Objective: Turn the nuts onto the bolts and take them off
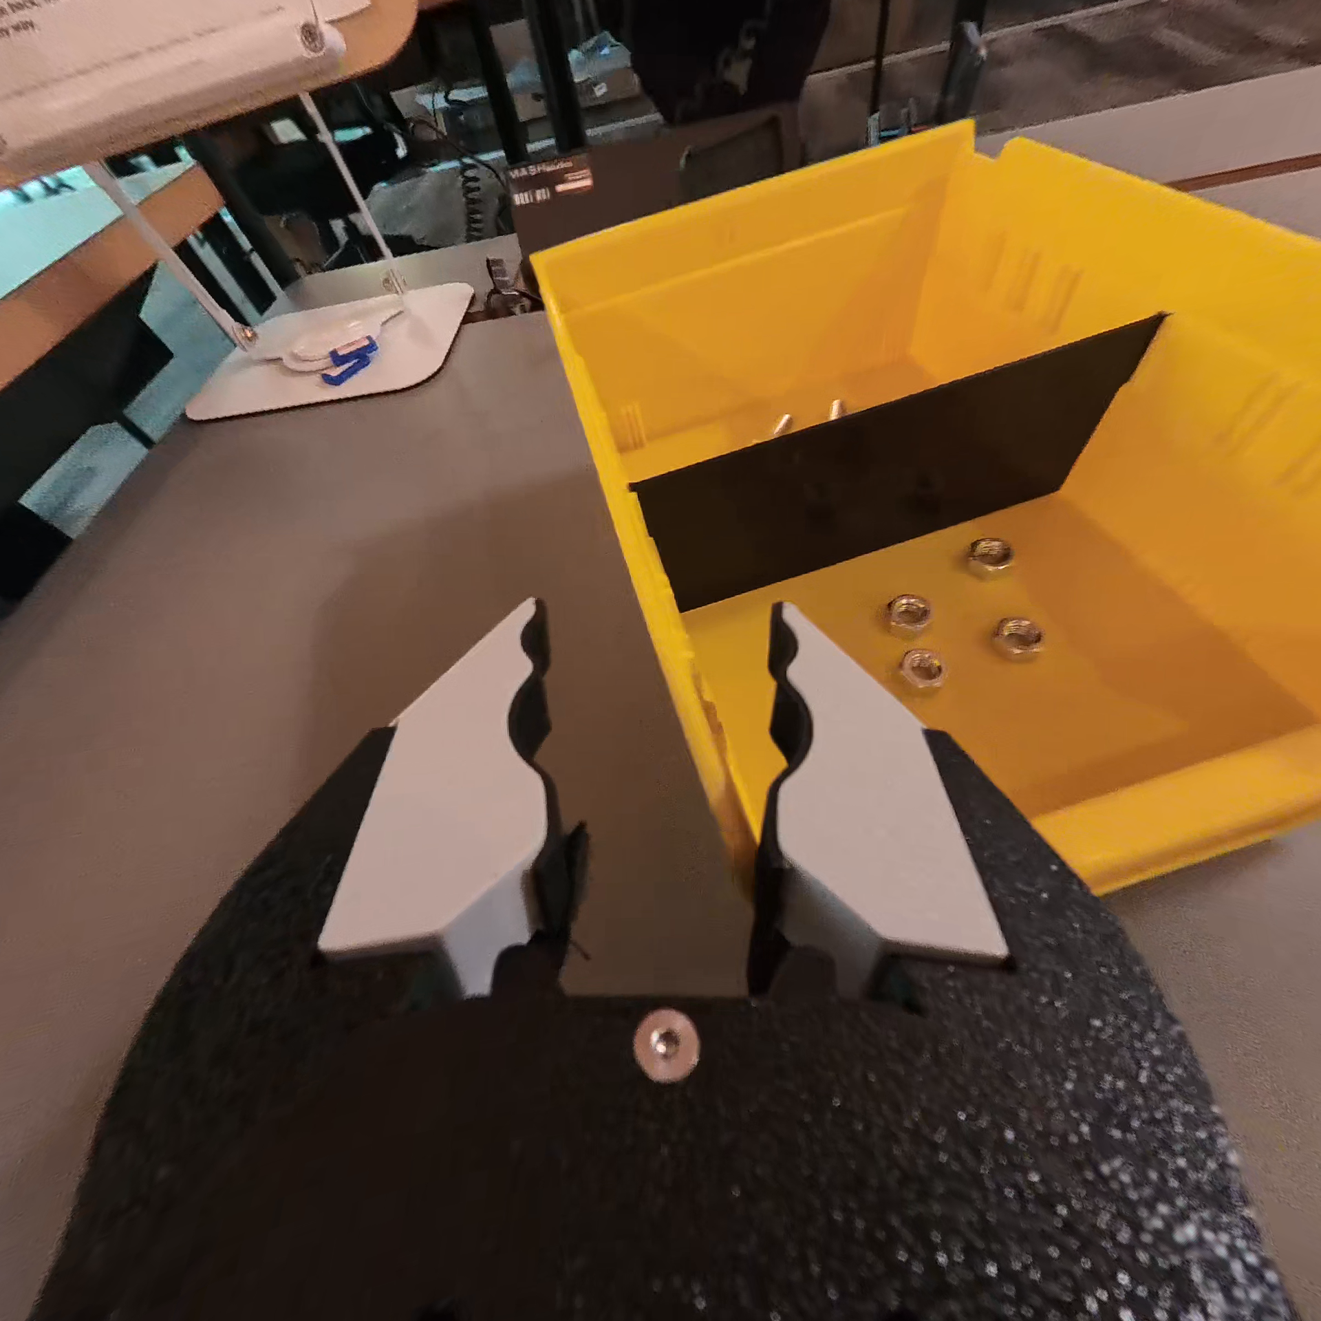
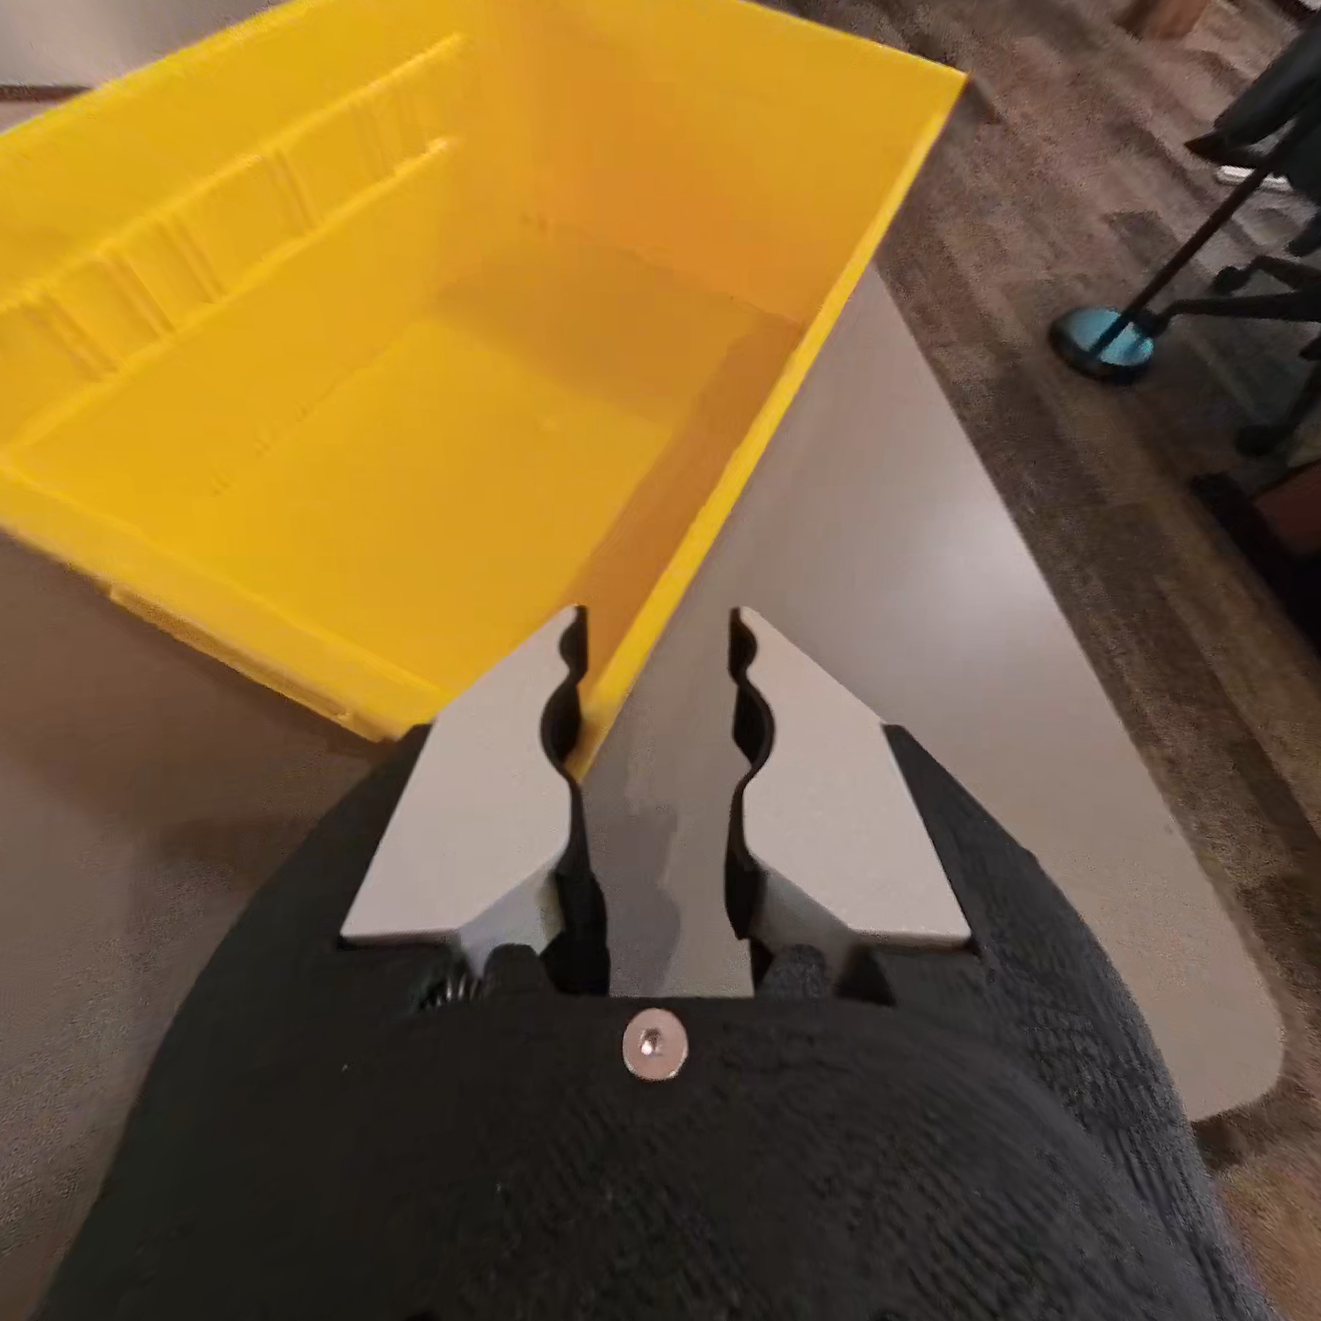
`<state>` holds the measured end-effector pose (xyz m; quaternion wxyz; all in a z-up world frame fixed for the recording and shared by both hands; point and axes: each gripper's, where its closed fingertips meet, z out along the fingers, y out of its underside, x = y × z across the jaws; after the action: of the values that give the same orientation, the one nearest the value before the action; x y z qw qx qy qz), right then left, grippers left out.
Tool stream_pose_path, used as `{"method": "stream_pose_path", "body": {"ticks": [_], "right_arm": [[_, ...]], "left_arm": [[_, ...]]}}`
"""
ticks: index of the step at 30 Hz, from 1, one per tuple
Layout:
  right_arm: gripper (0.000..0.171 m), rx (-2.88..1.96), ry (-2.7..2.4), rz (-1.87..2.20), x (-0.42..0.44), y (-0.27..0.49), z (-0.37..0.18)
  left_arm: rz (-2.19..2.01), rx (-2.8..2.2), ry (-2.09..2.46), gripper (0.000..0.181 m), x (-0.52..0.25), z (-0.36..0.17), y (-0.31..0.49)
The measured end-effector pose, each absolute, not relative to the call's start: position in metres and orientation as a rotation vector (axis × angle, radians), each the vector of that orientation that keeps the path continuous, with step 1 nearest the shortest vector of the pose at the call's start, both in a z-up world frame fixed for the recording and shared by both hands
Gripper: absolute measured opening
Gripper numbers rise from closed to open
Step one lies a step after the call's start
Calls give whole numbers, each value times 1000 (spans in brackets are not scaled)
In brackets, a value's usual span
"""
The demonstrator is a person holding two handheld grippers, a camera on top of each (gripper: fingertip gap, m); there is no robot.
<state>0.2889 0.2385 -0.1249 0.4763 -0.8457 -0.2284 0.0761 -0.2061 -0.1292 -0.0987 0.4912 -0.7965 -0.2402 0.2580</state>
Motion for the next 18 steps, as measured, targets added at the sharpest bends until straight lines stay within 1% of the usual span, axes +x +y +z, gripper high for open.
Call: {"method": "stream_pose_path", "body": {"ticks": [1, 2, 4, 5, 11, 18], "right_arm": [[22, -2066, -557, 162, 298, 245, -124], [9, -2066, -563, 142, 306, 251, -123], [6, -2070, -599, 132, 315, 259, -123], [6, -2075, -618, 158, 315, 262, -123], [5, -2086, -727, 258, 319, 260, -120], [2, -2066, -770, 437, 309, 228, -123]], "left_arm": [[626, -1931, -594, 55, -209, -100, -132], [630, -1932, -601, 46, -211, -102, -136], [653, -1927, -601, 15, -217, -102, -144], [681, -1922, -594, 7, -222, -100, -150], [592, -1878, -600, 0, -240, -95, -180], [601, -1872, -599, 0, -284, -94, -260]]}}
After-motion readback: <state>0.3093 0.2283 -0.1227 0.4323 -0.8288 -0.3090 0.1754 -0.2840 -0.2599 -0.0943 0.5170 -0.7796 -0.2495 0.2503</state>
